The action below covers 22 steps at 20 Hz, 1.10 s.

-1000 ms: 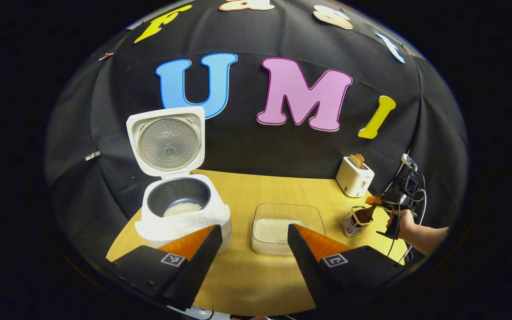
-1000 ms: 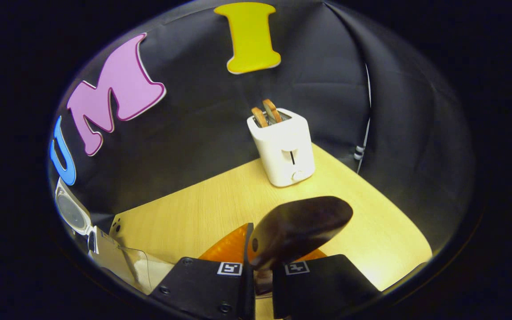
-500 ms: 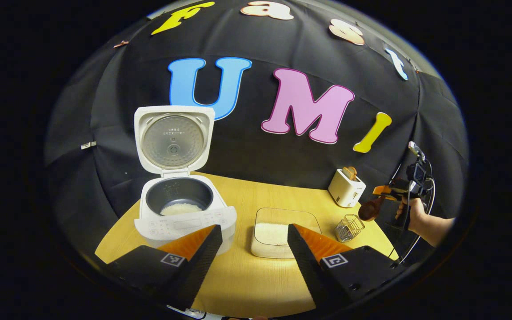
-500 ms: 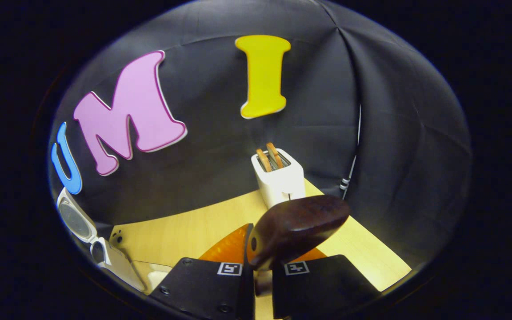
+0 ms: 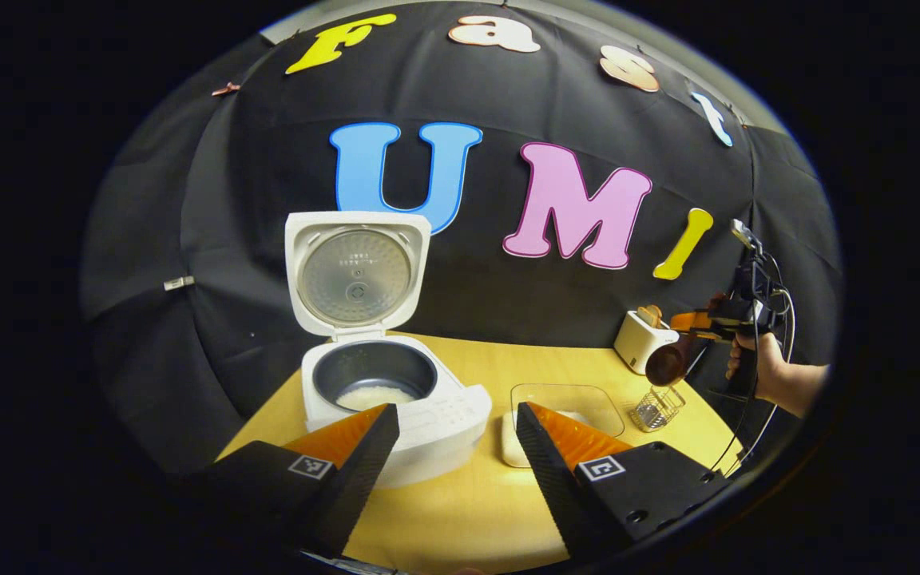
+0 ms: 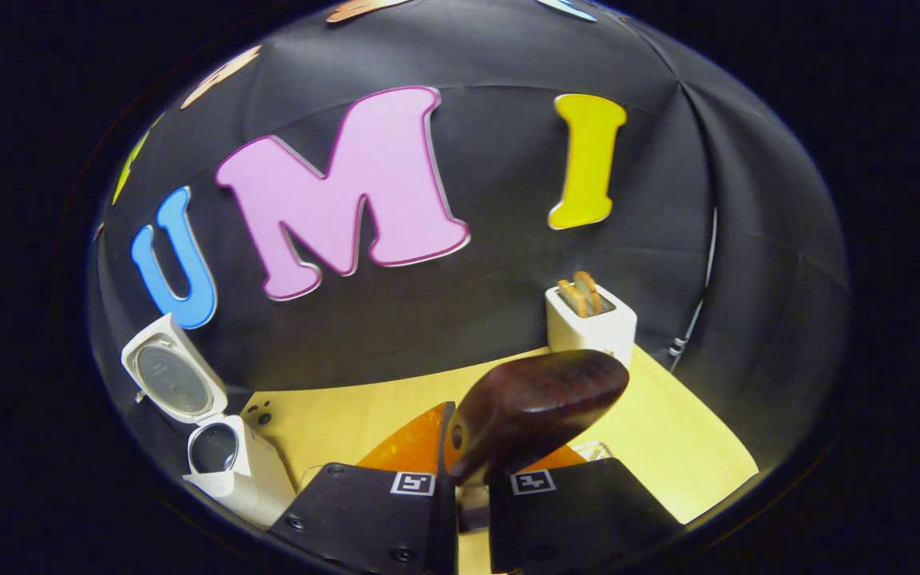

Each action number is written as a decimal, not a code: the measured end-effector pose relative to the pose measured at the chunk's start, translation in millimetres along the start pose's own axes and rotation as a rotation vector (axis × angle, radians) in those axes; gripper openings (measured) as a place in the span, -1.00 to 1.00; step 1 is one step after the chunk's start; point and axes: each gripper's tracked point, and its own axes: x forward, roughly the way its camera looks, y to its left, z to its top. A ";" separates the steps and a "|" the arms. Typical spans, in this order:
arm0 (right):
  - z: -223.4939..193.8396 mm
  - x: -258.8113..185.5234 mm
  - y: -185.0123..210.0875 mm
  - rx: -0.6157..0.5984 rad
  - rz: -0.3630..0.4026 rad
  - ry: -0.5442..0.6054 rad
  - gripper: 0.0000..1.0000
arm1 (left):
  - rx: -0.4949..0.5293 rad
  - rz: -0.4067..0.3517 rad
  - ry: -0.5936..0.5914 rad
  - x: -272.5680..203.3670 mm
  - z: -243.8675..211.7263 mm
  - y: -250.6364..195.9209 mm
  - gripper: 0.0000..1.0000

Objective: Close the left gripper, press the button to open the rice cooker; take a wooden spoon from the chopstick holder with the right hand, scoop a spoonful of rice and pour it into the rice cooker, then put the wooden spoon back into the chopstick holder.

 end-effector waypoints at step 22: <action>-163.8 85.6 87.1 -0.132 -0.082 0.084 -0.61 | -0.077 0.002 0.127 1.8 -47.3 56.4 0.92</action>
